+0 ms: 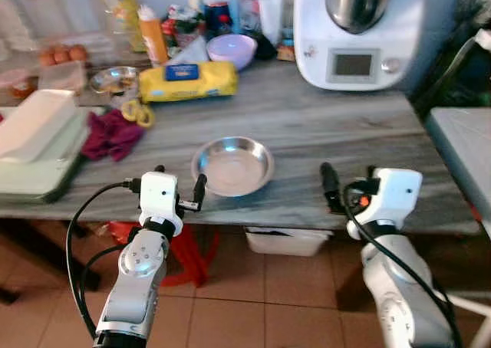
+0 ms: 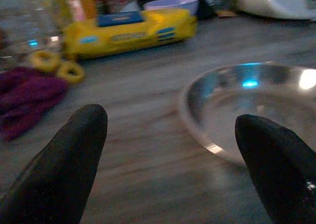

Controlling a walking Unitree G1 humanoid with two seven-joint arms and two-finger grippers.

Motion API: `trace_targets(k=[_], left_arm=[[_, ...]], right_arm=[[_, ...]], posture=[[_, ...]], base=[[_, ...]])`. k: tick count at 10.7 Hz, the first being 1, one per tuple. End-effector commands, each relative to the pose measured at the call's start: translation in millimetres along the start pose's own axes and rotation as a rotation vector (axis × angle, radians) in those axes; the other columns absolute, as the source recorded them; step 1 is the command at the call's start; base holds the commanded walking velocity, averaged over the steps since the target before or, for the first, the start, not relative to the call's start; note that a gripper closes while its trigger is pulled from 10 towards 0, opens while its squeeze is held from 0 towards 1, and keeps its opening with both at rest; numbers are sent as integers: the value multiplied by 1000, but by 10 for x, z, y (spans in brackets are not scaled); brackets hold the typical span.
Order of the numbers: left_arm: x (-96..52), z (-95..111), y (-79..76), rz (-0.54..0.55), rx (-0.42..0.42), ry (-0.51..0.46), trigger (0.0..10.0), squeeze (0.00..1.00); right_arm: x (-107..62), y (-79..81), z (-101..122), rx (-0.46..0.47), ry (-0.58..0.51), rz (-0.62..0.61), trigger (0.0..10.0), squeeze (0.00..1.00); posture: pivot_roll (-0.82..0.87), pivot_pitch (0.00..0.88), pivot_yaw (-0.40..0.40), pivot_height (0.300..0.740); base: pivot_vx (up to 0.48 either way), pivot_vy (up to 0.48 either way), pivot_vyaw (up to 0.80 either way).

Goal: Setting the table

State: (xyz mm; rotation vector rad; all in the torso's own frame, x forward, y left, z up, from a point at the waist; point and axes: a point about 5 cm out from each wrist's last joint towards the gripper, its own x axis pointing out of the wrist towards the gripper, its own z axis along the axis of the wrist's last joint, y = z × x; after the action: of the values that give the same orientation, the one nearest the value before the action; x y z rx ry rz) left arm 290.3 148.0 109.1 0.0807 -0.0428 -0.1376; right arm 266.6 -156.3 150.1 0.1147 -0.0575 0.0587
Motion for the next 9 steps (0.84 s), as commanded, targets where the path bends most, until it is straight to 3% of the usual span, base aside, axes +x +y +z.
trace_targets(k=[1,3,9], left_arm=[[-21,2,44,9,20,10,10000,0],[-38,9,41,13,30,13,10000,0],[-60,8,38,11,53,25,10000,0]], right_arm=[[1,49,47,4,-21,12,10000,0],[-3,106,30,6,-19,25,10000,0],[59,76,39,23,-19,1,10000,0]], posture=[[-120,60,81,740],[-114,59,81,740],[-106,64,78,740]], base=[[0,0,0],[-124,0,0],[-304,0,0]])
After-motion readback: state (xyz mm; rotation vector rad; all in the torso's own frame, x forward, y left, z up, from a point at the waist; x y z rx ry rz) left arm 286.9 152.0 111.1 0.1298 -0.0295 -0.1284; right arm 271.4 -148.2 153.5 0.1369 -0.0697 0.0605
